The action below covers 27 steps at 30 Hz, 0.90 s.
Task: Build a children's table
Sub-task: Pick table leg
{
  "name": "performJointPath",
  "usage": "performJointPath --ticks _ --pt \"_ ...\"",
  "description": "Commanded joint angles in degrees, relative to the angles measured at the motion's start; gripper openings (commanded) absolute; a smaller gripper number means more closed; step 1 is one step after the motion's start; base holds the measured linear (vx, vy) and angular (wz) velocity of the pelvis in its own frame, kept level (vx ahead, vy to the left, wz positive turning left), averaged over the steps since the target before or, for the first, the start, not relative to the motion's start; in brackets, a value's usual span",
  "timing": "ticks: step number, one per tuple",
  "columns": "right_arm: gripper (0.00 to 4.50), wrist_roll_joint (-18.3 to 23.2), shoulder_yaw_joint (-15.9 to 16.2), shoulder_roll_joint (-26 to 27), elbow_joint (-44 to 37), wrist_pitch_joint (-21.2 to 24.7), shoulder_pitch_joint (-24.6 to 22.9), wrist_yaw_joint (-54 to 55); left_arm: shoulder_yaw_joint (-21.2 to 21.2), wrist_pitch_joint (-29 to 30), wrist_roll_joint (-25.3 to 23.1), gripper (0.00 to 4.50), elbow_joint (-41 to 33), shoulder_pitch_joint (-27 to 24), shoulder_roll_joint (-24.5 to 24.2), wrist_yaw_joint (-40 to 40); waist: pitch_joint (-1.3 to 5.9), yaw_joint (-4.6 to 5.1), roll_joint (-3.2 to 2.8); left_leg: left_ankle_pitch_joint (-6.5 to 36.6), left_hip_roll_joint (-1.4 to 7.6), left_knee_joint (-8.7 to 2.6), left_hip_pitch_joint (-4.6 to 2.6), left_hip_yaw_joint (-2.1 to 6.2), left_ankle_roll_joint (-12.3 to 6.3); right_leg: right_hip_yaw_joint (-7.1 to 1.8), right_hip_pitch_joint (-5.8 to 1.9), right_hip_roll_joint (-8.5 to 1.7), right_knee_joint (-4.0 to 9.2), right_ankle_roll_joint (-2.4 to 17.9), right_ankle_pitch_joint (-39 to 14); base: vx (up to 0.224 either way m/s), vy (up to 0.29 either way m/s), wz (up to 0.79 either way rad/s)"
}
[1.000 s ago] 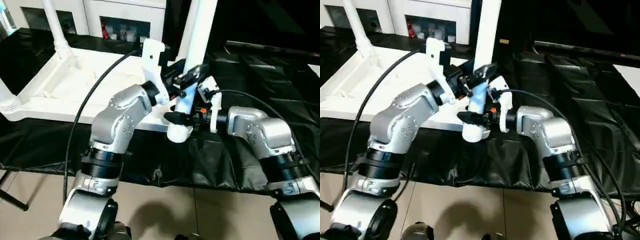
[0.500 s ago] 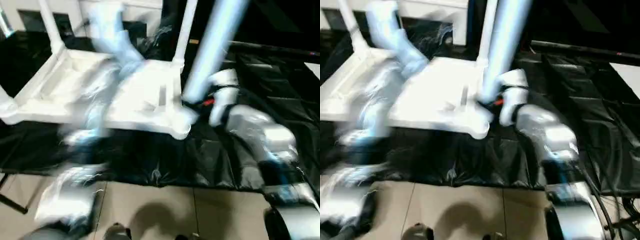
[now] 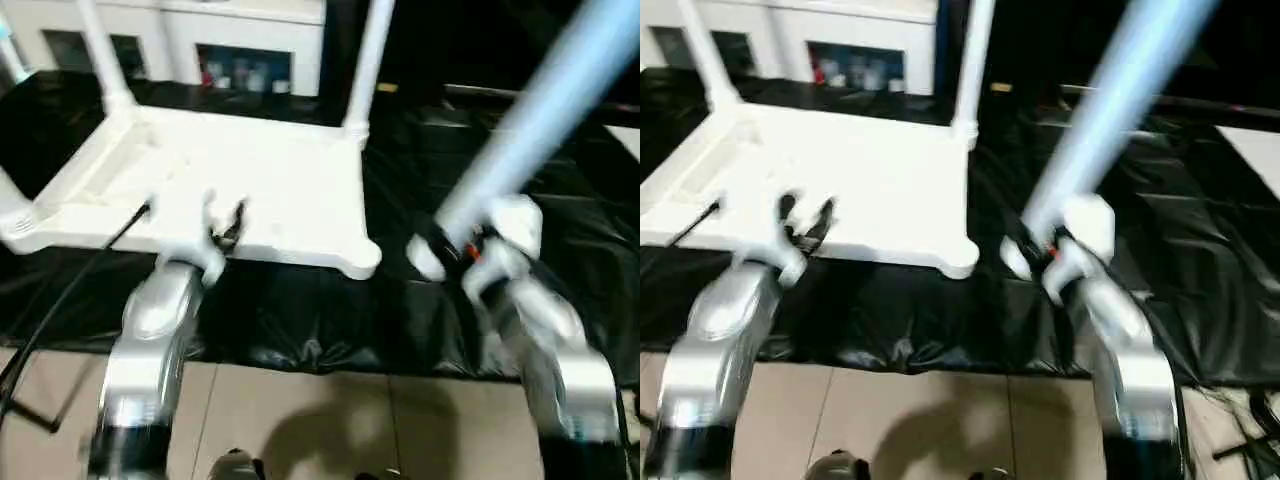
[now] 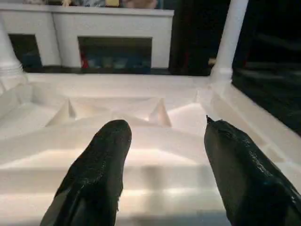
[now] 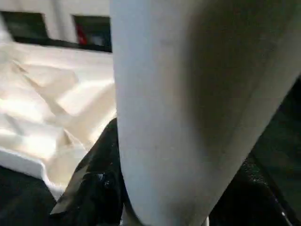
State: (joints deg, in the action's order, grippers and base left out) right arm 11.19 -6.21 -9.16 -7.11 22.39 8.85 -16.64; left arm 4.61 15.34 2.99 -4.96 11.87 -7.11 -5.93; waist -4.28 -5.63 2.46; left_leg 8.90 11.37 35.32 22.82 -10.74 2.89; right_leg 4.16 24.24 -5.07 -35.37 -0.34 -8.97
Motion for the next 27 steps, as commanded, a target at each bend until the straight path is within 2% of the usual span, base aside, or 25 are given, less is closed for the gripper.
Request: performJointPath --ticks 1,3,4,6,7,8,9,10,11,12,13,14,15,16,17,18,19,20,21,22,23,24,25,26,27 --pt "1.89 -1.5 0.4 0.4 -1.8 -1.0 -0.7 1.5 -1.6 0.8 -1.9 2.90 -2.6 0.3 0.7 1.9 3.84 1.01 -1.37 30.0 1.44 -5.05 -2.70 2.26 3.83 -0.74 -1.42 -2.09 7.63 0.2 -33.7 0.000 0.000 0.00" --pt "1.89 -1.0 0.3 1.1 -1.8 -0.4 -1.0 2.5 -1.8 1.8 -1.6 2.90 -3.3 0.4 1.0 2.1 3.69 1.90 -2.11 33.3 2.29 -5.90 -2.60 3.58 5.09 0.32 -2.31 -1.05 7.64 0.5 -29.6 0.000 0.000 0.00" --pt "1.89 -1.3 0.9 1.1 -1.2 -1.2 -1.3 2.8 -2.4 2.2 -1.6 2.90 -4.1 0.2 0.7 2.2 3.50 2.70 -3.10 38.7 4.57 -7.65 -3.27 5.37 5.44 1.35 -2.97 0.11 6.88 1.5 -23.8 0.000 0.000 0.00" --pt "1.89 -1.6 1.3 1.2 -0.9 -1.6 -1.5 2.9 -2.5 1.6 -1.8 2.90 -4.7 -0.2 0.8 2.4 3.28 3.11 -3.82 43.2 9.36 -11.41 -2.97 7.81 4.66 1.50 -3.81 0.59 1.28 2.9 -14.1 0.000 0.000 0.00" --pt "1.89 -1.8 1.4 1.3 -0.8 -1.7 -1.6 2.9 -2.4 1.1 -1.9 2.90 -5.0 -0.5 1.0 2.5 2.87 2.60 -3.67 46.3 12.07 -14.50 -2.71 7.51 2.53 1.62 -2.99 1.00 -5.26 4.8 -9.0 -0.038 -0.075 -0.01" --pt "1.89 -1.9 1.5 1.2 -1.0 -1.6 -1.8 2.7 -1.2 3.1 -1.3 2.90 -5.9 -0.8 1.8 3.4 2.75 2.23 -3.12 46.1 12.19 -14.31 -3.03 7.00 1.14 0.87 -2.47 0.68 -6.02 4.9 -9.6 -0.038 -0.075 -0.01" --pt "1.89 -1.9 1.5 1.2 -1.0 -1.5 -1.8 2.7 -1.2 3.1 -1.3 2.90 -5.9 -0.8 1.7 3.4 3.02 2.05 -2.78 44.4 11.79 -13.42 -3.52 6.64 -0.52 -0.50 -2.50 -0.10 -6.14 4.6 -10.7 0.000 -0.174 0.11" --pt "1.89 -1.5 1.3 1.2 -0.7 -1.1 -1.5 2.6 -1.0 3.5 -1.0 2.90 -6.4 -0.8 1.4 2.8 3.76 1.83 -0.99 38.8 8.55 -10.51 -3.63 5.61 -2.06 -3.90 -3.38 -1.61 -3.87 4.9 -14.5 -0.017 -0.232 0.02" --pt "1.89 -1.5 1.2 1.2 -0.3 -1.2 -1.2 2.5 -1.3 4.0 -1.5 2.90 -6.4 -0.8 1.0 2.7 3.93 0.15 2.34 22.5 -3.01 4.09 -1.64 0.26 -1.88 -4.03 -1.75 -4.18 6.88 2.7 -37.0 -0.017 -0.232 0.02" --pt "1.89 -1.3 1.2 1.2 0.1 -1.3 -0.8 2.3 -1.6 4.4 -2.1 2.90 -6.5 -0.8 0.8 2.6 4.18 -1.17 2.40 14.8 -3.06 6.67 -1.75 0.27 -3.08 -5.74 -0.99 -5.60 8.40 -1.0 -47.8 -0.033 -0.145 -0.07" --pt "1.89 -0.6 1.1 1.3 0.6 -1.3 -0.4 1.8 -2.2 4.2 -2.4 2.90 -6.7 -1.0 0.5 2.2 4.78 -2.53 2.10 6.6 -2.14 4.29 2.64 2.83 -1.61 -7.87 -4.55 -6.43 5.29 -10.5 -48.5 0.012 -0.111 -0.06" --pt "1.89 -0.7 1.3 1.2 0.8 -1.5 -0.3 1.6 -2.4 3.8 -2.3 2.90 -6.8 -1.1 0.4 1.7 4.78 -2.53 2.10 6.6 -2.14 4.29 2.64 2.83 -1.61 -7.87 -4.55 -6.43 5.29 -10.5 -48.5 0.012 -0.111 -0.06" --pt "1.89 -1.0 1.8 0.8 1.1 -1.8 0.2 1.2 -3.0 3.1 -1.8 2.90 -7.1 -1.4 0.2 0.7 5.00 -3.10 1.18 7.3 -0.74 0.74 0.78 4.02 -2.00 -7.39 -4.26 -5.97 4.16 -8.9 -35.8 0.004 -0.140 0.04" --pt "1.89 -1.9 3.3 -0.1 1.7 -1.9 1.1 0.4 -2.7 3.7 -1.2 2.90 -7.2 -1.5 1.0 1.4 4.93 -2.26 0.85 8.0 0.28 -1.24 -0.84 4.33 -2.82 -5.14 -3.39 -3.14 3.49 -4.5 -23.6 -0.058 -0.120 0.15" --pt "1.89 -2.0 3.6 -0.4 1.9 -1.9 1.2 0.2 -2.6 4.0 -1.2 2.90 -7.3 -1.6 1.3 1.8 4.52 -1.74 0.10 15.8 0.82 -2.33 -2.35 4.18 -2.59 -3.92 -3.28 -2.42 4.34 -2.1 -27.1 -0.058 -0.120 0.15" --pt "1.89 -1.8 3.9 -0.4 2.2 -1.7 1.5 -0.1 -2.6 3.8 -1.3 2.90 -7.0 -1.6 1.4 2.0 4.31 -1.59 0.03 19.1 0.64 -2.23 -3.11 3.81 -2.03 -3.64 -3.35 -2.50 4.87 -1.3 -31.0 -0.065 -0.097 0.10" --pt "1.89 -1.7 4.2 -0.5 2.5 -1.8 1.9 -0.6 -2.6 3.9 -1.4 2.90 -6.9 -1.7 1.4 2.2 2.89 -1.62 0.56 25.9 -0.43 -1.78 -2.65 5.25 -2.63 1.43 -5.42 -6.70 7.99 -1.1 -52.8 -0.053 -0.049 0.26" --pt "1.89 -1.7 4.8 -0.7 2.8 -2.0 2.3 -1.3 -2.6 4.0 -1.7 2.90 -6.7 -1.7 1.3 2.2 2.72 -1.27 0.42 24.9 -1.01 0.37 -4.12 4.65 -2.44 2.93 -5.18 -8.25 10.47 -1.1 -58.2 -0.053 -0.049 0.26" --pt "1.89 -1.8 5.3 -0.8 3.1 -2.1 2.6 -1.9 -2.5 3.9 -1.7 2.90 -6.5 -1.7 1.2 2.1 2.72 -1.27 0.42 24.9 -1.01 0.37 -4.12 4.65 -2.44 2.93 -5.18 -8.25 10.47 -1.1 -58.2 -0.050 -0.002 0.39" --pt "1.89 -1.9 6.0 -0.9 3.5 -2.3 2.9 -2.6 -2.5 3.9 -1.7 2.90 -6.3 -1.8 1.1 1.9 1.66 0.67 -2.43 30.7 2.13 -0.55 -2.14 3.94 -2.25 12.28 -11.33 -7.51 9.42 -3.4 -51.6 0.012 0.072 0.41" --pt "1.89 -1.9 6.2 -0.9 3.4 -2.4 2.9 -2.9 -2.5 3.8 -1.7 2.90 -6.2 -1.8 1.0 2.0 2.07 0.41 -3.72 39.8 1.62 -6.55 6.03 6.29 -1.40 8.97 -17.64 -2.03 -5.47 -0.8 -36.1 0.012 0.072 0.41" --pt "1.89 -1.9 6.4 -0.8 3.4 -2.5 2.9 -3.0 -2.4 3.7 -1.8 2.90 -6.2 -1.8 0.9 2.0 2.52 -0.01 -4.06 46.1 -0.37 -7.72 3.65 6.91 0.95 7.17 -14.73 1.82 -4.75 0.7 -27.6 0.140 0.095 0.58" --pt "1.89 -0.8 6.8 -0.2 2.9 -2.1 2.7 -4.1 -1.7 3.8 -1.6 2.90 -6.1 -1.9 0.6 2.2 3.13 2.43 -1.61 44.7 3.21 -5.25 -6.04 6.75 0.95 1.46 -7.75 -0.35 -5.12 3.9 -30.4 0.201 -0.028 0.45" --pt "1.89 -0.6 7.1 -0.1 2.8 -2.0 2.5 -4.3 -1.2 3.5 -1.7 2.90 -5.8 -1.8 0.5 2.4 1.37 1.28 -1.00 48.0 1.13 0.67 -7.56 6.57 6.85 0.64 -5.57 -6.62 6.82 7.8 -53.5 0.201 -0.028 0.45" --pt "1.89 -0.5 7.3 -0.1 2.9 -2.0 2.5 -4.4 -1.0 3.3 -1.7 2.90 -5.5 -1.8 0.4 2.5 1.49 0.98 -0.32 38.5 0.13 2.77 -7.25 4.93 4.73 -0.38 -6.46 -8.31 8.87 8.6 -56.2 0.136 -0.057 0.14"
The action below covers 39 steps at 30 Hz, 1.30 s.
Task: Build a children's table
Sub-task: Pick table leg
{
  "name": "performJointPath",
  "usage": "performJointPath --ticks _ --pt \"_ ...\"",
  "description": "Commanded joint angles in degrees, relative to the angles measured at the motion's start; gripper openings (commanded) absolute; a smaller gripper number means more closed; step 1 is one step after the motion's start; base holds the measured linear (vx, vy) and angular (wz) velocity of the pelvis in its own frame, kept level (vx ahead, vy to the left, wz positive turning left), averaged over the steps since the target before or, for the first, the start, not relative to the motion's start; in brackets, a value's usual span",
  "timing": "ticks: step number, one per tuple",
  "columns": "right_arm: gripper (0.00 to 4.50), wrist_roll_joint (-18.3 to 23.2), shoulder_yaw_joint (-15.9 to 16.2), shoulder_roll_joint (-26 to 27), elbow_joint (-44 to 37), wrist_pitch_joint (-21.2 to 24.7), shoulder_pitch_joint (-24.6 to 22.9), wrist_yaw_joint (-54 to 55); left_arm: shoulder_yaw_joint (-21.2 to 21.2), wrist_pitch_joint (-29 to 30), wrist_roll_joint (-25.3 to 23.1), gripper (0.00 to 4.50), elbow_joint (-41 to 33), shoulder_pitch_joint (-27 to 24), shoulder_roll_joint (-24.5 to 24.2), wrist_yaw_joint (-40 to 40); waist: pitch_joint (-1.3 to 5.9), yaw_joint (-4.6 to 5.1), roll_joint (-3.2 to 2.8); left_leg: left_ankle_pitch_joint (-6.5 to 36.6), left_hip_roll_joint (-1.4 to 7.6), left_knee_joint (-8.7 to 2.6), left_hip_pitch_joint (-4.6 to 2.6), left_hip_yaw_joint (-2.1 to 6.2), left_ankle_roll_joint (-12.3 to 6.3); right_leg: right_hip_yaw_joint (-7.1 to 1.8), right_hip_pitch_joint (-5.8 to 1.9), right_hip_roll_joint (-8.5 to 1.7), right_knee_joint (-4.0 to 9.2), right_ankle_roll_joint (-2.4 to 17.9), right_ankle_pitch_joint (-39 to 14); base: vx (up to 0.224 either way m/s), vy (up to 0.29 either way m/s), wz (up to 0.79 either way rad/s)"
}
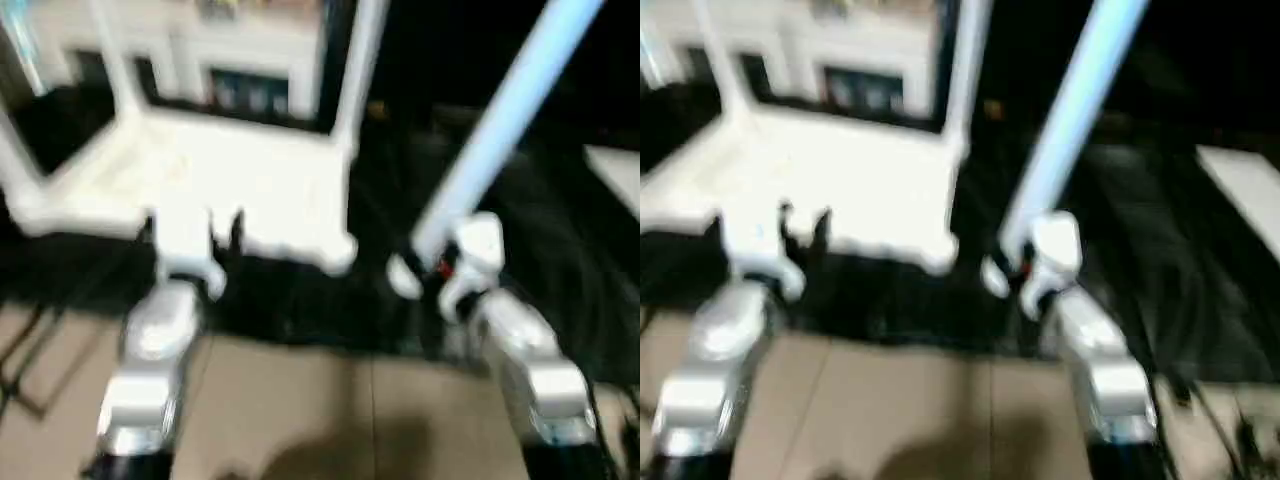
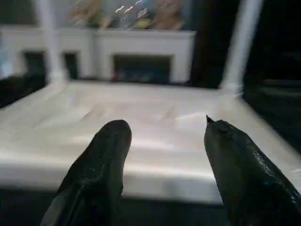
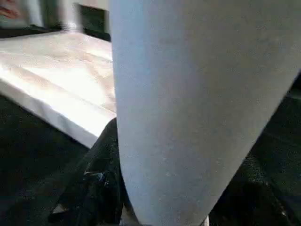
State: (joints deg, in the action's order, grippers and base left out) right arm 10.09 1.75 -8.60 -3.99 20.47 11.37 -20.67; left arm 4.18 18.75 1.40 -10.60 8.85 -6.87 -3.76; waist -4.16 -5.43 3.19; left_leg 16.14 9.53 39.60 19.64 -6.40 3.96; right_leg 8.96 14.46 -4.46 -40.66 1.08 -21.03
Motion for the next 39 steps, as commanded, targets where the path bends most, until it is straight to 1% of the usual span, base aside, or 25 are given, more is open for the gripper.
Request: performJointPath --ticks 1,2,3,4,6,7,9,10,11,12,13,15,16,18,19,23,24,25,26,27,30,35,36,37,39 --pt "1.89 0.5 -0.4 -0.7 -0.3 -0.2 -0.3 -0.3 -0.3 -0.2 -0.3 2.90 0.5 1.3 -0.1 0.4 1.02 -1.03 -1.67 16.6 3.25 -1.59 -1.18 0.36 -0.49 -6.42 -1.24 -10.97 15.72 7.6 -44.4 0.081 0.039 0.01" --pt "1.89 0.4 -0.3 -0.7 -0.3 -0.3 -0.4 -0.3 -0.2 -0.2 -0.3 2.90 0.5 1.3 -0.2 0.4 1.30 -1.15 -0.98 12.9 3.28 -2.46 -0.16 -0.32 -1.08 -5.94 -2.48 -10.12 15.52 6.9 -42.3 0.081 0.039 0.01" --pt "1.89 0.3 -0.2 -0.5 -0.4 -0.2 -0.7 0.0 0.1 -0.3 -0.2 2.90 0.9 1.6 -0.5 0.2 3.17 -1.52 -1.93 7.2 3.97 -7.28 -0.16 -0.45 -1.27 -3.38 -4.44 -4.71 13.05 5.4 -24.0 0.131 0.075 -0.02" --pt "1.89 0.8 -0.5 0.0 -0.6 0.0 -1.0 0.3 0.4 -0.2 -0.1 2.90 1.1 1.8 -0.8 0.1 4.88 -0.06 -3.16 5.9 5.64 -9.49 -4.98 2.16 -4.23 -2.02 -1.80 -1.68 8.81 5.1 -8.6 0.159 0.069 0.09" --pt "1.89 1.1 -0.6 0.4 -0.7 0.0 -1.4 0.3 0.5 -0.1 0.2 2.90 1.2 2.1 -1.1 0.0 5.00 2.26 -3.55 10.5 8.18 -11.14 -8.59 6.53 -10.52 -2.30 3.01 -0.18 3.52 3.2 -3.2 0.162 0.055 0.06" --pt "1.89 1.1 -0.5 0.4 -0.7 0.0 -1.5 0.3 0.5 -0.1 0.2 2.90 1.2 2.2 -1.1 -0.1 5.61 3.23 -2.76 7.9 9.25 -10.65 -10.19 8.72 -19.03 -3.77 6.29 -0.70 0.51 -0.6 -1.6 0.184 -0.008 -0.14" --pt "1.89 1.0 -0.3 0.5 -0.5 -0.2 -2.0 0.5 0.3 -0.1 0.1 2.90 1.2 2.2 -1.4 -0.6 5.22 3.61 -1.77 -1.0 8.07 -9.75 -8.64 7.32 -27.51 -6.00 9.21 -2.01 -0.72 -3.3 3.2 0.162 -0.030 -0.13" --pt "1.89 1.2 -0.6 0.8 -0.4 -0.3 -2.2 1.0 0.1 0.2 0.0 2.90 0.7 1.8 -1.5 -1.0 5.49 4.05 -0.23 -2.2 4.38 -8.51 -6.52 4.33 -24.61 -8.09 8.23 -3.26 3.83 -1.1 10.2 0.115 -0.079 -0.01" --pt "1.89 1.3 -0.6 0.9 -0.4 -0.3 -2.2 1.1 0.0 0.3 0.0 2.90 0.6 1.7 -1.6 -1.0 4.77 2.01 2.77 5.6 -2.11 -5.37 -0.23 -1.07 -17.51 -12.27 1.96 -5.36 9.96 -0.2 2.9 0.115 -0.079 -0.01" --pt "1.89 1.2 -0.8 1.1 -0.2 -0.3 -2.2 1.6 -0.1 0.5 0.1 2.90 0.3 1.5 -1.7 -1.2 4.96 0.83 2.65 6.4 -3.43 -1.34 1.61 -1.05 -15.25 -15.44 -1.00 -8.79 11.59 1.9 -4.1 0.114 -0.085 0.09" --pt "1.89 1.2 -1.0 1.2 -0.1 -0.2 -2.2 1.9 -0.2 0.5 0.2 2.90 0.2 1.4 -1.8 -1.4 5.44 -0.15 2.28 -0.9 -1.67 1.96 5.40 1.13 -7.28 -14.77 -3.97 -9.96 11.18 9.2 -7.5 0.126 -0.059 0.00" --pt "1.89 1.0 -1.2 1.4 0.2 -0.3 -2.1 2.3 -0.4 0.5 0.4 2.90 0.1 1.3 -2.1 -1.9 4.97 -0.13 1.20 -3.8 -0.52 0.97 5.95 1.38 -5.04 -13.44 -3.38 -9.06 11.17 13.8 -2.2 0.127 -0.043 -0.04" --pt "1.89 0.9 -1.2 1.5 0.3 -0.3 -2.0 2.3 -0.5 0.4 0.5 2.90 0.2 1.3 -2.3 -2.2 4.47 0.24 -1.65 -7.1 1.64 -5.90 3.12 0.86 -5.38 -7.51 -1.65 -4.68 11.33 14.1 -4.5 0.130 0.023 0.02" --pt "1.89 0.7 -1.2 1.5 0.4 -0.2 -1.9 2.6 -0.5 0.7 0.5 2.90 0.3 1.4 -2.7 -2.6 4.32 2.20 -4.15 1.5 4.78 -10.05 -1.27 4.26 -7.81 -4.12 1.88 0.82 6.55 8.6 -4.0 0.138 0.048 0.00" --pt "1.89 0.8 -1.2 1.4 0.1 -0.1 -1.9 2.6 -0.3 0.6 0.6 2.90 0.5 1.5 -2.8 -2.7 6.04 3.61 -4.36 8.2 7.75 -9.54 -8.14 8.68 -15.69 -4.29 7.92 0.76 0.34 3.4 -1.3 0.156 0.051 -0.02" --pt "1.89 0.8 -1.5 0.8 -1.2 0.4 -2.5 2.7 -0.3 1.1 1.8 2.90 1.6 1.9 -3.1 -4.3 5.59 3.55 -2.25 -4.2 5.38 -8.24 -6.13 5.36 -25.83 -6.50 10.86 -1.39 1.15 -1.9 10.0 0.125 0.005 0.07" --pt "1.89 0.8 -1.5 0.8 -1.2 0.4 -2.5 2.7 -0.4 1.2 2.0 2.90 1.7 1.9 -3.1 -4.4 5.09 3.04 -1.57 -5.2 3.20 -7.23 -3.78 3.13 -23.90 -7.79 9.67 -2.39 4.31 -0.5 14.1 0.084 -0.064 0.07" --pt "1.89 0.7 -1.9 0.7 -1.7 0.1 -2.6 3.0 -0.6 1.2 4.5 2.90 2.8 2.1 -3.3 -7.7 3.80 -0.37 0.77 1.9 -1.53 -3.24 1.08 0.18 -12.89 -14.08 4.32 -9.44 11.54 -0.9 0.7 0.051 -0.075 0.12" --pt "1.89 0.7 -1.9 0.7 -1.7 0.1 -2.6 3.0 -0.6 1.2 4.5 2.90 2.8 2.1 -3.3 -7.7 3.80 -0.37 0.77 1.9 -1.53 -3.24 1.08 0.18 -12.89 -14.08 4.32 -9.44 11.54 -0.9 0.7 0.051 -0.075 0.12" --pt "1.89 0.5 -2.0 0.6 -1.8 -0.3 -2.5 3.1 -0.7 0.8 5.8 2.90 3.4 2.1 -3.5 -9.5 5.84 -1.07 1.26 -9.1 -0.25 -5.88 2.43 1.18 -5.96 -12.47 1.63 -6.55 7.27 -1.3 7.8 0.044 -0.083 0.02" --pt "1.89 1.5 -2.7 0.1 -1.3 -0.5 -1.5 2.0 -2.8 -2.5 9.1 3.19 8.6 3.3 -7.0 -21.2 5.67 0.05 0.11 -16.8 -0.07 -6.49 0.80 0.49 -4.30 -9.98 4.27 -2.35 5.66 3.6 29.7 0.035 -0.075 0.01" --pt "1.89 1.6 -3.1 -2.0 -0.2 -0.2 -0.1 0.8 -6.6 -7.6 5.9 3.37 18.5 8.8 -12.5 -31.7 4.83 0.17 -2.16 1.1 2.22 -8.47 -0.30 0.16 -1.13 -9.12 5.02 -2.83 7.42 10.0 10.0 0.000 0.000 0.00" --pt "1.89 1.7 -3.2 -2.7 0.3 -0.2 0.5 0.2 -7.8 -9.0 5.3 3.37 22.0 11.2 -13.8 -35.3 4.35 0.40 -1.64 4.9 2.16 -8.88 -0.48 -0.23 -1.05 -9.08 5.36 -2.53 8.54 9.3 5.0 -0.069 0.005 0.09" --pt "1.89 1.4 -3.0 -3.9 1.1 -0.3 1.4 -0.9 -9.8 -11.4 4.7 3.37 27.5 14.9 -15.5 -41.4 4.08 0.54 -3.53 14.0 2.34 -9.40 -1.26 -0.09 1.58 -9.24 5.74 -2.85 8.94 8.3 -4.8 -0.097 0.013 0.08" --pt "1.89 0.8 -2.5 -5.5 1.8 -0.7 2.0 -2.8 -13.1 -14.9 3.6 3.37 34.7 19.5 -17.2 -49.5 3.63 0.68 -2.76 17.8 2.07 -9.80 -1.52 -0.20 1.84 -9.26 5.71 -3.12 10.49 5.8 -13.7 -0.099 0.017 0.07"
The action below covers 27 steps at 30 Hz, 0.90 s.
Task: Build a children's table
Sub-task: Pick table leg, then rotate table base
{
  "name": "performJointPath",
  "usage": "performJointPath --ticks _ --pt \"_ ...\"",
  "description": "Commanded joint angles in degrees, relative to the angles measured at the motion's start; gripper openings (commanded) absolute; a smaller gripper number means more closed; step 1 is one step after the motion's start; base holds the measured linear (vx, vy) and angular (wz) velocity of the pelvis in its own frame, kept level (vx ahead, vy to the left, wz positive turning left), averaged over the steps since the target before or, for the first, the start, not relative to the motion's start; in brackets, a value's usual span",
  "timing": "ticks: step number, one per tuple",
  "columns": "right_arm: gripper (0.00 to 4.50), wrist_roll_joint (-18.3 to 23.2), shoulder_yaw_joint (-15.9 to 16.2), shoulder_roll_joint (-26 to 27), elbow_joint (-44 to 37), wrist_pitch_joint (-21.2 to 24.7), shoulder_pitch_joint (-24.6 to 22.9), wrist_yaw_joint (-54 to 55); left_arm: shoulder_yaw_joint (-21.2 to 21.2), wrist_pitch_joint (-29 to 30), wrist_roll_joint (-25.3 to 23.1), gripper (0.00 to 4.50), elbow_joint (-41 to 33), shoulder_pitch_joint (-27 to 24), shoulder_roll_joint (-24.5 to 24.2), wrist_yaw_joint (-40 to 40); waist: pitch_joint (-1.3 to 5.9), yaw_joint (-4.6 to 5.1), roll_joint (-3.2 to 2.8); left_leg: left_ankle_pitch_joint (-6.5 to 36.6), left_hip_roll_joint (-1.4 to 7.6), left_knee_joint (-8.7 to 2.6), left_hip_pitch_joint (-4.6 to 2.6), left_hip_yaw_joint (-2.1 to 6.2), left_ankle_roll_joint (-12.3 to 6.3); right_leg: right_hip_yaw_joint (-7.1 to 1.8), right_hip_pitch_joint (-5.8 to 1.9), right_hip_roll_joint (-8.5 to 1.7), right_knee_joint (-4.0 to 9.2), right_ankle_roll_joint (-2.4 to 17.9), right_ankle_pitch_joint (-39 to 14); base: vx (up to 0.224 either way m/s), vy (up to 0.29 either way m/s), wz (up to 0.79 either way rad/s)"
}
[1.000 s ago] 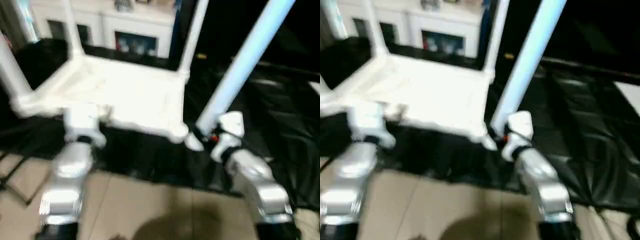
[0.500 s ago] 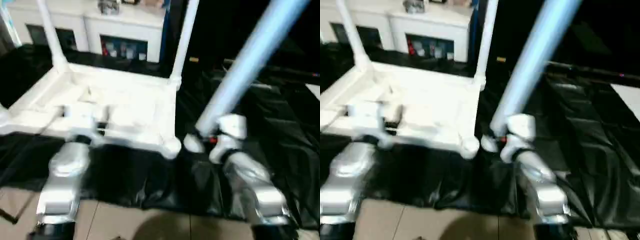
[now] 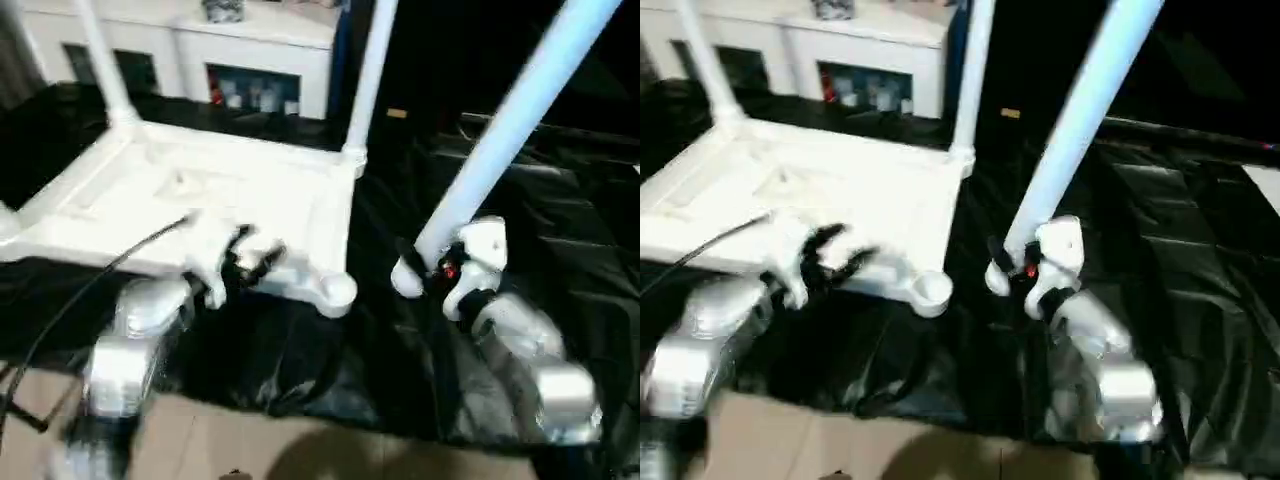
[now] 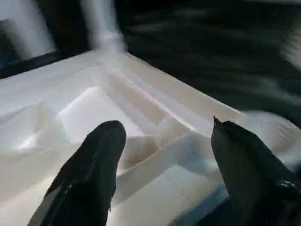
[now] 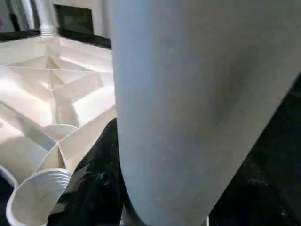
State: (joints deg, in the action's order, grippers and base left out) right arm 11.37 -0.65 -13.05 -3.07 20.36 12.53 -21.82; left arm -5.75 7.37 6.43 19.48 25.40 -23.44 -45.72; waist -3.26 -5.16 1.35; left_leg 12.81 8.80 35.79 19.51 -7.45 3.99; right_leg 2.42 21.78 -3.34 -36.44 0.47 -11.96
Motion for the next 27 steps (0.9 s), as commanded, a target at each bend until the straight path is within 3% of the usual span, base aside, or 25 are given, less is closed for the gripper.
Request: performJointPath --ticks 1,3,4,6,7,9,11,12,14,15,16,22,25,26,27 --pt "1.89 -0.4 -0.1 -1.5 0.8 -0.5 0.9 -2.4 -4.3 -4.9 -1.8 3.37 7.3 4.6 -1.0 -10.4 2.92 0.33 -1.01 19.4 2.96 -6.13 -1.16 0.71 1.93 -2.91 -1.94 -4.66 6.31 6.6 -22.2 -0.082 0.025 0.01" --pt "1.89 -0.3 -0.1 -1.7 0.7 -0.3 0.8 -2.8 -4.9 -6.1 -1.9 3.37 9.2 5.6 -1.2 -12.3 3.08 0.20 -1.16 16.2 3.32 -6.19 -0.42 0.71 1.90 -3.06 -2.50 -5.14 5.75 7.7 -19.2 -0.066 0.020 -0.01" --pt "1.89 -0.2 0.0 -1.8 0.3 -0.2 0.6 -3.1 -5.2 -7.4 -2.4 3.37 11.2 6.7 -1.2 -12.9 2.99 0.24 -1.70 15.3 3.37 -6.13 -0.33 0.47 1.72 -3.08 -2.23 -5.16 5.78 8.1 -19.6 0.000 0.000 0.00" --pt "1.89 0.1 0.1 -2.6 -0.7 0.2 0.1 -3.9 -7.2 -12.2 -5.6 3.37 18.0 10.7 -1.2 -14.2 3.24 0.45 -1.55 14.2 3.00 -5.94 -0.07 0.21 1.45 -3.03 -2.47 -4.96 6.10 7.6 -20.3 0.000 0.000 0.00" --pt "1.89 0.3 0.1 -3.0 -1.0 0.3 -0.3 -4.0 -8.0 -14.5 -6.4 3.37 21.1 12.4 -1.2 -15.8 3.61 0.24 -1.77 11.2 3.06 -5.69 -0.12 0.09 1.15 -3.20 -2.46 -4.92 5.90 7.5 -16.5 0.000 0.000 0.00" --pt "1.89 0.5 0.1 -3.3 -1.3 0.3 -0.6 -4.1 -8.8 -16.5 -6.9 3.02 24.2 14.1 -1.1 -17.6 3.84 0.16 -1.68 9.0 3.18 -5.56 0.26 0.08 1.10 -3.10 -2.78 -4.95 5.34 8.5 -12.9 0.000 0.000 0.00" --pt "1.89 0.7 0.3 -3.7 -1.9 0.6 -1.2 -4.2 -9.9 -18.0 -7.9 3.02 28.2 16.4 -0.8 -19.9 3.95 0.25 -2.09 8.2 3.26 -5.28 0.26 -0.16 0.96 -2.90 -2.53 -4.78 5.09 10.0 -9.6 0.000 0.000 0.00" --pt "1.89 0.6 0.4 -4.0 -2.3 0.8 -1.4 -4.5 -10.7 -19.3 -9.0 2.96 30.9 17.9 -0.7 -20.5 4.40 0.17 -2.12 5.7 3.37 -5.01 0.52 -0.12 0.62 -2.85 -2.91 -4.89 4.34 11.5 -5.0 0.000 0.000 0.00" --pt "1.89 0.4 0.4 -4.2 -2.6 0.9 -1.7 -4.7 -11.6 -20.7 -10.6 2.82 33.6 19.5 -0.7 -20.3 4.37 0.26 -2.23 5.3 3.22 -4.87 0.52 -0.33 -0.20 -2.75 -2.73 -4.54 4.35 12.2 -2.2 0.000 0.000 0.00" --pt "1.89 0.4 0.4 -4.2 -2.6 0.9 -1.7 -4.7 -11.6 -20.7 -10.6 2.61 33.6 19.5 -0.7 -20.3 4.45 0.28 -2.21 4.9 3.35 -4.85 0.66 -0.22 -0.25 -2.77 -3.05 -4.77 4.04 12.7 -0.8 0.000 0.000 0.00" --pt "1.89 0.3 0.5 -4.3 -2.9 1.0 -1.9 -4.8 -12.2 -22.0 -11.6 2.58 36.0 20.8 -0.6 -19.8 4.41 0.31 -2.54 4.5 3.46 -4.84 0.67 -0.23 -0.43 -2.70 -2.94 -4.81 3.93 13.4 0.4 0.000 0.000 0.00" --pt "1.89 0.2 0.6 -4.6 -3.5 1.3 -2.5 -4.6 -13.7 -25.1 -14.6 2.07 44.5 24.8 0.0 -20.3 3.98 0.24 -2.31 8.8 3.64 -5.19 0.28 -0.34 0.22 -2.79 -2.88 -5.02 4.71 13.5 -5.8 0.000 0.000 0.00" --pt "1.89 0.2 0.7 -4.6 -3.4 1.4 -2.2 -4.7 -13.8 -25.7 -15.2 1.69 46.4 25.9 0.2 -20.0 3.93 0.20 -2.32 9.4 3.62 -5.18 0.20 -0.41 0.36 -2.87 -2.75 -5.05 4.96 13.4 -7.3 0.000 0.000 0.00" --pt "1.89 0.1 0.8 -4.7 -3.3 1.4 -2.1 -4.7 -13.8 -26.6 -15.8 1.69 48.1 26.7 0.4 -19.8 3.95 0.15 -2.69 9.5 3.62 -5.16 0.17 -0.36 0.39 -2.85 -2.71 -5.05 4.96 13.4 -7.3 0.000 0.000 0.00" --pt "1.89 0.0 0.9 -4.6 -3.4 1.4 -2.1 -4.7 -13.8 -26.8 -16.1 1.51 48.9 27.1 0.4 -19.7 3.90 0.28 -2.48 9.6 3.58 -5.18 0.20 -0.44 0.36 -2.86 -2.70 -4.92 5.08 13.3 -7.3 0.000 0.000 0.00"
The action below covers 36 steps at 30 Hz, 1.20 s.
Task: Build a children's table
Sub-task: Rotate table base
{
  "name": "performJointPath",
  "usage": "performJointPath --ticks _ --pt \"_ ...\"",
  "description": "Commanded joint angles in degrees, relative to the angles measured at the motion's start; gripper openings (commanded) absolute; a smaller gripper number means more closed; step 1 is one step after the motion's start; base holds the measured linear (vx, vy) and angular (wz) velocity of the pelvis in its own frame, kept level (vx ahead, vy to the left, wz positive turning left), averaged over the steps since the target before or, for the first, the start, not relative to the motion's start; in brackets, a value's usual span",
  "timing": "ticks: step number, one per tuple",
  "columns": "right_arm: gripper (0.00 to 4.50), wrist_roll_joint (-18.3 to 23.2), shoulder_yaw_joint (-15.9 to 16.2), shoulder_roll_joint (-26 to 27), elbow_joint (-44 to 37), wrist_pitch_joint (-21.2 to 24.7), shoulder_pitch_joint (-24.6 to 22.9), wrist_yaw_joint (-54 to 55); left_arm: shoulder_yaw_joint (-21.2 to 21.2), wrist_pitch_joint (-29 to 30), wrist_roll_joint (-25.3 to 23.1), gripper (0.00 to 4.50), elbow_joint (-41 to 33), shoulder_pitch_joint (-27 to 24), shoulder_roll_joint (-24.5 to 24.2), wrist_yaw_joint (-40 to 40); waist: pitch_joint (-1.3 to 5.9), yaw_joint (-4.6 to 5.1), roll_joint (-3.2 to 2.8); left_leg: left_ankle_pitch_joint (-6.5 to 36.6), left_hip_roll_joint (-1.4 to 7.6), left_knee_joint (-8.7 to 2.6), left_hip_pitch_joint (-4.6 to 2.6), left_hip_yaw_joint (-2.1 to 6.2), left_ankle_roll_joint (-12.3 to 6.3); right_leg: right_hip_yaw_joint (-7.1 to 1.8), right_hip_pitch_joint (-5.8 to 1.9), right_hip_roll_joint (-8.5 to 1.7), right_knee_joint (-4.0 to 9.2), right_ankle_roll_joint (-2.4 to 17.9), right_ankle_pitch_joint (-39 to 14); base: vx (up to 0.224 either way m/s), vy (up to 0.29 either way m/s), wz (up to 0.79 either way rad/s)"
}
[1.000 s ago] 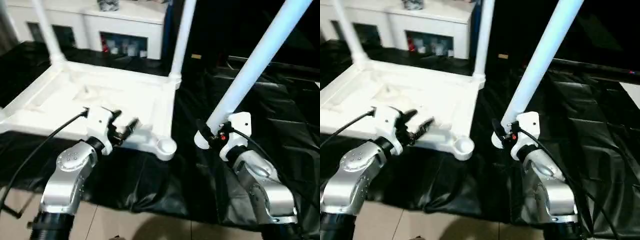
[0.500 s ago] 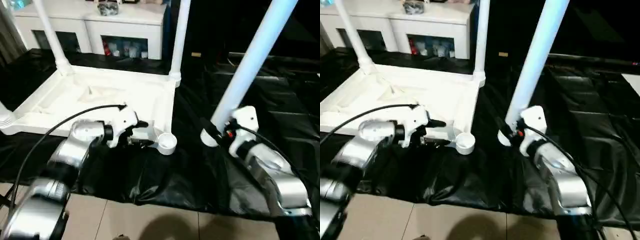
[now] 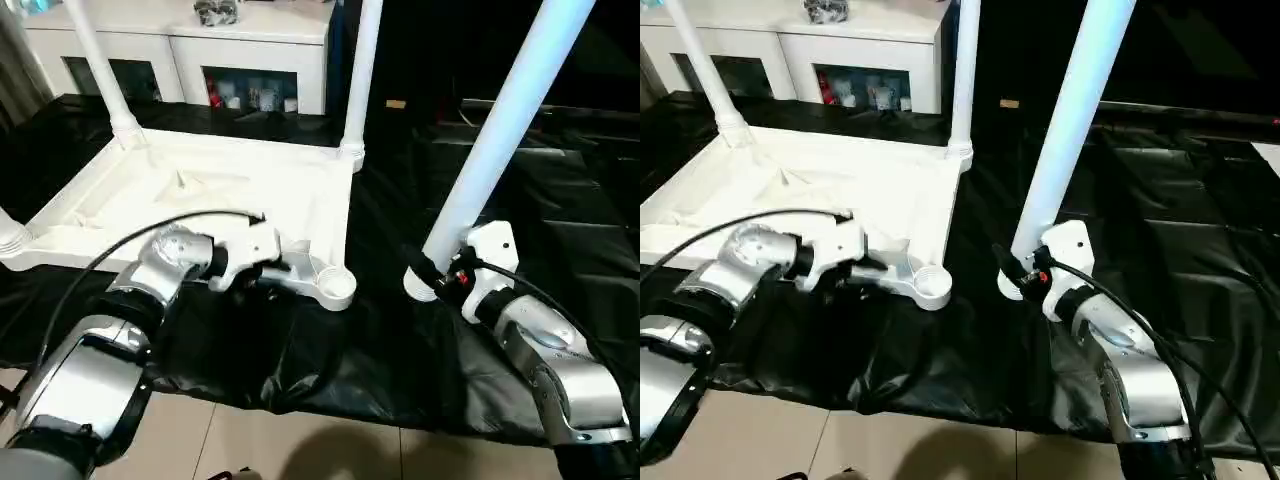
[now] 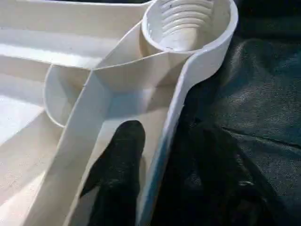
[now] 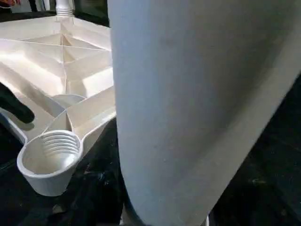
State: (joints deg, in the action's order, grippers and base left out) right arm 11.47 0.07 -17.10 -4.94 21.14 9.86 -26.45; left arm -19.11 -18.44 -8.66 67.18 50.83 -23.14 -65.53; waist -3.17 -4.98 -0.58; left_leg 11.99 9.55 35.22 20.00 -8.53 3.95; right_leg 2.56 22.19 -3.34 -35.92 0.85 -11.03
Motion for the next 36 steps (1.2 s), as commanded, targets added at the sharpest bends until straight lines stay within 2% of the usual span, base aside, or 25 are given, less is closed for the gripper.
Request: performJointPath --ticks 1,4,6,7,9,10,11,12,14,16,17,18,19,23,24,25,26,27,29,30,32,33,35,36 --pt "1.89 -0.1 0.2 -0.5 -1.6 0.6 0.6 0.0 -0.6 -1.0 -1.4 1.39 1.8 1.9 0.1 0.5 3.86 0.03 -0.55 10.0 2.90 -4.62 -0.24 0.72 0.45 -3.01 -3.25 -5.01 4.35 13.1 -7.3 0.000 0.000 0.00" --pt "1.89 -0.1 0.2 -0.4 -1.5 0.6 0.7 0.1 -0.7 -1.0 -2.3 1.15 3.4 2.7 0.4 0.9 3.87 -0.03 -0.19 8.7 2.86 -4.53 -0.08 0.65 -0.02 -2.96 -3.37 -5.04 4.14 13.6 -5.6 0.000 0.000 0.00" --pt "1.89 -0.3 0.4 -0.3 -1.2 0.3 0.8 0.2 -1.0 -1.0 -2.8 1.05 3.8 2.9 0.5 1.1 3.89 -0.06 -0.29 8.6 2.87 -4.54 -0.05 0.67 -0.11 -2.95 -3.41 -5.10 4.16 13.6 -5.9 0.000 0.000 0.00" --pt "1.89 -0.4 0.5 -0.2 -0.8 0.2 1.1 0.2 -1.1 0.0 -3.1 0.95 4.2 3.1 0.6 0.8 3.84 -0.13 -0.04 8.6 2.95 -4.55 -0.10 0.65 -0.25 -3.00 -3.36 -5.20 4.19 13.6 -6.6 0.000 0.000 0.00" --pt "1.89 -0.5 0.7 -0.3 -0.4 0.1 1.5 0.0 -1.5 0.7 -3.5 0.80 4.5 3.1 0.6 0.7 3.83 -0.13 -0.18 8.7 3.03 -4.59 -0.14 0.67 -0.30 -2.95 -3.27 -5.21 4.27 13.5 -7.0 0.000 0.000 0.00" --pt "1.89 -0.6 0.9 -0.3 0.3 -0.2 2.1 -0.2 -2.2 2.1 -4.7 0.73 5.3 3.3 0.6 -0.1 3.75 -0.09 0.50 8.8 3.00 -4.66 -0.09 0.61 -0.44 -2.96 -3.30 -5.19 4.27 13.3 -7.8 0.000 0.000 0.00" --pt "1.89 -0.6 0.9 -0.3 0.4 -0.2 2.2 -0.2 -2.3 2.1 -4.8 0.67 5.4 3.4 0.6 -0.2 3.71 -0.12 0.21 8.6 2.99 -4.69 -0.10 0.64 -0.41 -2.95 -3.26 -5.32 4.34 13.0 -9.0 0.000 0.000 0.00" --pt "1.89 -0.7 0.9 -0.3 0.6 -0.3 2.4 -0.2 -2.4 2.2 -5.1 0.53 5.5 3.4 0.6 -0.3 3.67 -0.08 0.30 8.6 3.03 -4.69 -0.04 0.61 -0.42 -2.99 -3.23 -5.30 4.43 12.6 -9.7 0.000 0.000 0.00" --pt "1.89 -0.7 1.1 -0.3 1.2 -0.5 3.1 -0.3 -2.0 2.1 -5.1 0.44 5.9 3.4 0.8 -0.4 3.67 -0.05 0.56 8.3 3.01 -4.69 0.00 0.54 -0.54 -3.01 -3.24 -5.28 4.45 12.6 -9.7 0.000 0.000 0.00" --pt "1.89 -0.7 1.1 -0.3 1.7 -0.7 3.6 -0.3 -1.4 2.8 -4.9 0.33 6.1 3.5 1.0 -1.2 3.72 -0.09 0.54 7.6 2.95 -4.60 0.01 0.44 -0.91 -3.04 -3.20 -5.31 4.43 12.8 -9.0 0.000 0.000 0.00" --pt "1.89 -0.7 1.1 -0.3 1.9 -0.9 3.9 -0.5 0.6 5.7 -2.3 0.28 5.6 3.5 1.7 -3.9 3.73 -0.14 0.83 7.0 2.91 -4.57 0.10 0.37 -1.12 -3.06 -3.30 -5.34 4.38 12.8 -8.6 0.000 0.000 0.00" --pt "1.89 -0.7 1.1 -0.3 1.9 -0.9 3.9 -0.5 0.6 5.7 -2.3 0.28 5.6 3.5 1.7 -3.9 3.76 -0.14 0.80 6.6 2.87 -4.55 0.07 0.35 -1.17 -3.02 -3.29 -5.38 4.23 13.1 -8.3 0.000 0.000 0.00" --pt "1.89 -0.8 1.2 -0.3 2.3 -1.0 4.2 -0.6 1.5 7.6 -0.9 0.23 4.7 3.2 2.1 -5.7 3.77 -0.21 0.70 6.1 2.93 -4.51 -0.01 0.29 -1.53 -2.98 -3.14 -5.40 4.20 13.6 -7.9 0.000 0.000 0.00" --pt "1.89 -0.6 1.1 0.1 3.1 -1.1 4.8 -0.6 2.1 8.8 0.2 0.06 2.1 1.3 2.5 -6.7 3.74 -0.27 0.82 6.0 3.05 -4.55 0.13 0.28 -2.07 -2.96 -3.24 -5.50 4.19 14.2 -7.1 0.000 0.000 0.00" --pt "1.89 -0.5 1.2 0.2 3.2 -0.9 4.9 -0.7 2.5 9.2 1.0 0.02 0.9 0.5 2.8 -6.8 3.77 -0.31 0.90 5.9 2.99 -4.52 0.14 0.25 -2.20 -2.92 -3.25 -5.45 4.15 14.3 -6.8 0.000 0.000 0.00" --pt "1.89 -0.5 1.3 0.4 3.4 -0.9 5.0 -0.7 2.9 9.4 1.6 0.02 -0.7 -0.5 3.1 -6.5 3.76 -0.27 1.25 5.6 3.03 -4.53 0.19 0.18 -2.53 -2.91 -3.22 -5.41 4.15 14.4 -6.3 0.000 0.000 0.00" --pt "1.89 -0.4 1.3 0.6 3.6 -0.7 4.9 -0.7 2.7 9.3 1.6 0.02 -2.1 -1.5 3.3 -6.0 3.79 -0.38 1.10 5.5 3.07 -4.49 0.18 0.24 -2.58 -2.92 -3.31 -5.59 4.07 14.4 -6.4 0.000 0.000 0.00" --pt "1.89 0.1 1.2 1.1 4.0 -0.4 5.0 -0.8 2.4 8.9 1.2 0.02 -6.4 -4.2 3.5 -4.8 3.78 -0.50 1.35 5.6 3.22 -4.57 0.15 0.22 -2.76 -2.89 -3.23 -5.67 4.10 14.2 -7.0 0.000 0.000 0.00" --pt "1.89 0.2 1.3 1.5 4.7 -0.1 5.3 -0.8 2.2 8.6 0.6 0.02 -9.6 -6.2 3.9 -3.1 3.69 -0.53 1.38 6.4 3.37 -4.61 -0.04 0.02 -2.90 -2.85 -2.81 -5.61 4.30 13.8 -9.0 0.000 0.000 0.00" --pt "1.89 0.2 1.4 1.6 5.2 -0.1 5.5 -0.8 1.8 7.7 0.2 0.02 -11.1 -7.2 4.0 -2.4 3.66 -0.64 1.19 6.9 3.43 -4.67 -0.14 -0.02 -2.72 -2.85 -2.69 -5.61 4.41 13.6 -9.8 0.000 0.000 0.00" --pt "1.89 0.2 1.6 1.9 5.8 -0.2 5.9 -0.8 1.2 7.8 -0.1 0.02 -14.1 -9.0 4.1 -1.7 3.53 -0.47 1.26 8.1 3.55 -4.91 -0.13 -0.01 -1.97 -2.80 -2.61 -5.46 4.52 13.0 -11.1 0.000 0.000 0.00" --pt "1.89 0.3 1.7 2.0 5.9 -0.1 6.1 -0.8 1.0 8.1 -0.1 0.02 -15.1 -9.6 4.2 -1.6 3.45 -0.49 1.69 8.8 3.55 -4.97 -0.22 -0.09 -1.76 -2.80 -2.52 -5.47 4.55 12.3 -12.4 0.000 0.000 0.00" --pt "1.89 0.2 2.1 2.1 6.4 -0.3 6.8 -1.1 1.5 9.1 0.3 0.02 -16.9 -10.7 4.9 -0.4 3.51 -0.51 1.96 8.7 3.56 -5.02 -0.26 -0.29 -1.62 -2.82 -2.35 -5.48 4.60 11.5 -13.2 0.000 0.000 0.00" --pt "1.89 0.2 2.1 2.2 6.4 -0.3 6.8 -1.1 1.6 9.2 0.4 0.02 -17.1 -10.8 4.9 -0.4 3.52 -0.50 1.89 8.3 3.60 -5.05 -0.17 -0.24 -1.57 -2.82 -2.41 -5.57 4.48 11.5 -12.8 0.000 0.000 0.00"
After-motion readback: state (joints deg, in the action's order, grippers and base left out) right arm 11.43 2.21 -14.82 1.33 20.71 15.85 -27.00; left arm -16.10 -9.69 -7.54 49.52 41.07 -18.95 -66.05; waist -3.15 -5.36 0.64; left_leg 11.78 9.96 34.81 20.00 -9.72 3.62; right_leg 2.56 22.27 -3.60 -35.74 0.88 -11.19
